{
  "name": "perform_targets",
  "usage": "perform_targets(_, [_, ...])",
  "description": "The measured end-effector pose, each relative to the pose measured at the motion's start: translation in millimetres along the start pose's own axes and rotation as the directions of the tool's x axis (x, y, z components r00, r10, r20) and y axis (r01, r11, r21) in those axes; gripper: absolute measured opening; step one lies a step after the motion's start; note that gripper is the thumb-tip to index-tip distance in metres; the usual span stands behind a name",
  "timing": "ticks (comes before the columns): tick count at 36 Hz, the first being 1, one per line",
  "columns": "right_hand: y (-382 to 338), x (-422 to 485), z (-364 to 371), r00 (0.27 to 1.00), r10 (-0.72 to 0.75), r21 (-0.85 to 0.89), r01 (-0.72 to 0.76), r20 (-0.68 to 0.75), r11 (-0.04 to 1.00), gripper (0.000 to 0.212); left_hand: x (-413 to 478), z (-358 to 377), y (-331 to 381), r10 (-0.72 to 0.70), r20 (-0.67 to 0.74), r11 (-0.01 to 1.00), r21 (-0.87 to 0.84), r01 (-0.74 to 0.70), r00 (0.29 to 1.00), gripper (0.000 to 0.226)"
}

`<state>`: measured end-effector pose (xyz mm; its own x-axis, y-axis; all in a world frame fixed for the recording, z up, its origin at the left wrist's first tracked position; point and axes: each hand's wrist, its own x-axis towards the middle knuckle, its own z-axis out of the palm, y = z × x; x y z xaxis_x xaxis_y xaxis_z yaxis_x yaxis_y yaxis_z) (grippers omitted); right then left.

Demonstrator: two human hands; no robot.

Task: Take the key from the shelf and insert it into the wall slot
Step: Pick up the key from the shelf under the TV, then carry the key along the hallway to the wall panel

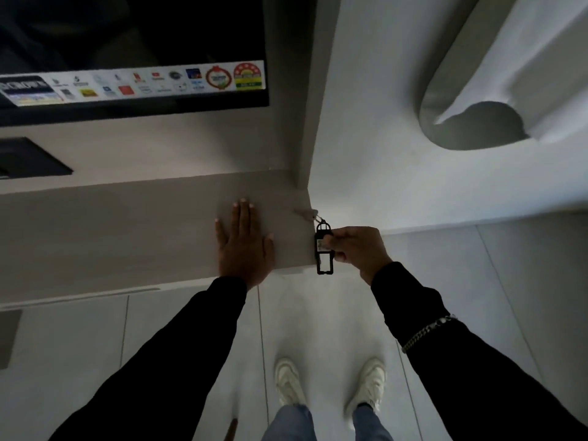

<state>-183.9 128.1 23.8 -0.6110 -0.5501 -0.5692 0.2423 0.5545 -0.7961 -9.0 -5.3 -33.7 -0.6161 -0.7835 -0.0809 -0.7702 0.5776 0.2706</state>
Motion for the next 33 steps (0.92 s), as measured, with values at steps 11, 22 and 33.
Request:
perform_targets(11, [11.7,-70.1,-133.5,0.997,-0.075,0.266,0.079,-0.027,0.961,0.009,-31.9,8.5,125.1,0.183,0.124,0.932,-0.338,-0.132,0.975,0.067])
perform_targets(22, [45.0,-135.6,-320.1,0.976,-0.163,0.276,0.199,-0.147,0.94,0.016,-83.7,4.1,354.7,0.476,-0.037,0.722,-0.554,-0.414,0.879,0.067])
perform_targets(33, [80.7,-192.3,-500.4,0.908,-0.204,0.304,0.324,-0.365,0.896,0.011,-115.2,33.6,564.9,0.644,-0.105,0.52,-0.666,-0.534,0.758,0.064])
